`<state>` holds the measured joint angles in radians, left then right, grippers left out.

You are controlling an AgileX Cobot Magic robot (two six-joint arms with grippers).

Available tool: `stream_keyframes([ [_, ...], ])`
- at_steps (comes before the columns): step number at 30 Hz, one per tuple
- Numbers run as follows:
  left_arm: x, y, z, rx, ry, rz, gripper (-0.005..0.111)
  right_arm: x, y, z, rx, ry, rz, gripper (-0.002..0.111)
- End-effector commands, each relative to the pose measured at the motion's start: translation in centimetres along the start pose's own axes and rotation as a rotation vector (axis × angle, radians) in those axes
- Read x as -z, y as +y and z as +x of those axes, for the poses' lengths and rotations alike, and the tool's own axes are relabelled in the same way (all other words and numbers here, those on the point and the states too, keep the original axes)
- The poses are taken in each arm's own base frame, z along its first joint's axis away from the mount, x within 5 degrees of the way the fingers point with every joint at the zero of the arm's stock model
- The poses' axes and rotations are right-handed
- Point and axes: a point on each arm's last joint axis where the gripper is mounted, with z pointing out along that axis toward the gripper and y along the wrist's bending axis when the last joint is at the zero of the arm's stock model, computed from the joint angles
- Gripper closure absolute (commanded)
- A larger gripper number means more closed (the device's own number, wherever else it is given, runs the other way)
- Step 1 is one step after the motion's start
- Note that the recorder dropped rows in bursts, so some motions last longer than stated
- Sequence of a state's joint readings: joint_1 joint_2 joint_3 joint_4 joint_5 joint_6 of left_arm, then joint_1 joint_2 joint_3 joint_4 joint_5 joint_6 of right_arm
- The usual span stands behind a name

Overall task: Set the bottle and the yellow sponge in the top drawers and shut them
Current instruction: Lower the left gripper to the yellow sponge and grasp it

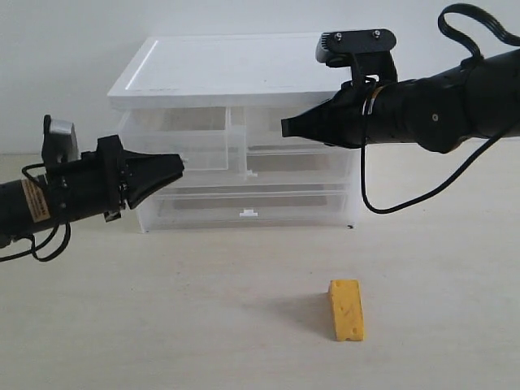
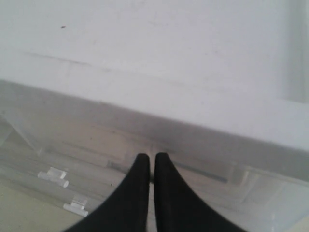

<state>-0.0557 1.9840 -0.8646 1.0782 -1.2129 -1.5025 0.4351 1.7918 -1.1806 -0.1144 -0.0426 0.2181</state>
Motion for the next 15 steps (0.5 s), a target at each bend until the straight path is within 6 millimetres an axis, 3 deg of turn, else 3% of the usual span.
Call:
stream_keyframes([
  [1, 0.3, -0.3, 1.4, -0.056, 0.032, 0.001, 0.103, 0.5, -0.1, -0.9, 0.004, -0.051, -0.003, 0.108],
  [4, 0.4, -0.3, 1.4, -0.048, 0.038, 0.000, 0.102, 0.5, -0.2, -0.8, 0.004, -0.031, 0.001, 0.108],
  [6, 0.4, -0.3, 1.5, -0.050, 0.050, 0.002, 0.092, 0.5, -0.2, -0.7, 0.011, -0.024, 0.003, 0.108],
  [9, 0.4, -0.4, 1.9, -0.052, 0.089, 0.007, 0.066, 0.5, -0.2, -0.7, 0.019, -0.022, 0.003, 0.108],
  [10, 0.5, -0.7, 2.1, -0.072, 0.133, 0.015, 0.045, 0.5, -0.2, -0.7, 0.019, -0.022, 0.003, 0.108],
  [11, 0.7, -1.3, 2.3, -0.085, 0.178, 0.026, 0.035, 0.5, -0.2, -0.7, 0.021, -0.022, 0.003, 0.108],
  [15, 1.5, -2.7, 3.5, -0.109, 0.262, 0.038, 0.034, 0.5, -0.2, -0.6, 0.028, -0.018, 0.004, 0.108],
])
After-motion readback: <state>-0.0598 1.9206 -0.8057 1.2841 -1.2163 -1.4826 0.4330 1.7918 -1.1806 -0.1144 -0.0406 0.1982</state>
